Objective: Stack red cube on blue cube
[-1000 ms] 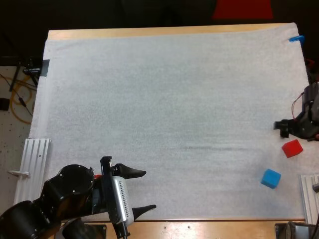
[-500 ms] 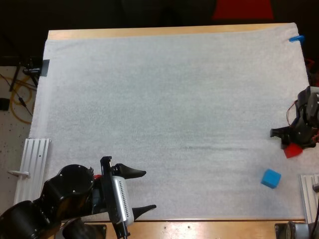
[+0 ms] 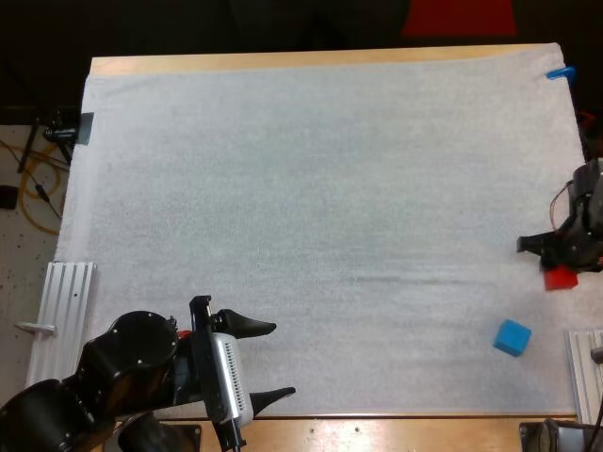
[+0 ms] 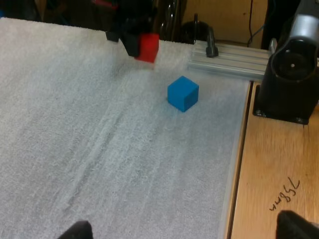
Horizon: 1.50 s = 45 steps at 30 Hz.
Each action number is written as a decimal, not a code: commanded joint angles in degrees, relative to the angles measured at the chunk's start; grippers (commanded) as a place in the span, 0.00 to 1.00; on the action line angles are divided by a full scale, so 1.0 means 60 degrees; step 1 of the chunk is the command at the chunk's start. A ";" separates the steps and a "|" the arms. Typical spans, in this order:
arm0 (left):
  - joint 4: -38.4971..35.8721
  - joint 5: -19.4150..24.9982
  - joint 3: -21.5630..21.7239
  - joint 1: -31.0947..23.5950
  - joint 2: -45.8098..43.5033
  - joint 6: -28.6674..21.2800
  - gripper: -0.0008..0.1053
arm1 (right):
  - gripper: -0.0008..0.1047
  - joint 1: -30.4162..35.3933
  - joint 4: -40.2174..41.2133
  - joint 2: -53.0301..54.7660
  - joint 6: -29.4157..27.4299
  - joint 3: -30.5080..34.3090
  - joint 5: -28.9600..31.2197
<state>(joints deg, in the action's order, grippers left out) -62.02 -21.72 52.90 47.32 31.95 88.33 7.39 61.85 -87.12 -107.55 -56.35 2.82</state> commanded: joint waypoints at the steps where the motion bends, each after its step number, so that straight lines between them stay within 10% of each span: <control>1: 0.0107 -0.0060 0.0064 0.0051 0.0008 0.0031 0.66 | 0.14 0.0052 0.0133 0.0364 -0.0087 0.0002 -0.0075; 22: 0.0314 -0.0060 0.0047 0.0051 0.0008 -0.0060 0.66 | 0.14 -0.1601 0.2241 0.4217 0.1472 0.0061 -0.0470; 45: 0.0630 -0.0060 0.0047 0.0051 0.0008 -0.0060 0.66 | 0.14 -0.2514 0.1075 0.4355 0.1806 0.2513 -0.0777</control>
<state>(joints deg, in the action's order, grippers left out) -59.05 -21.72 52.90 47.32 31.95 88.33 -7.61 68.57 -61.16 -96.41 -41.24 -0.93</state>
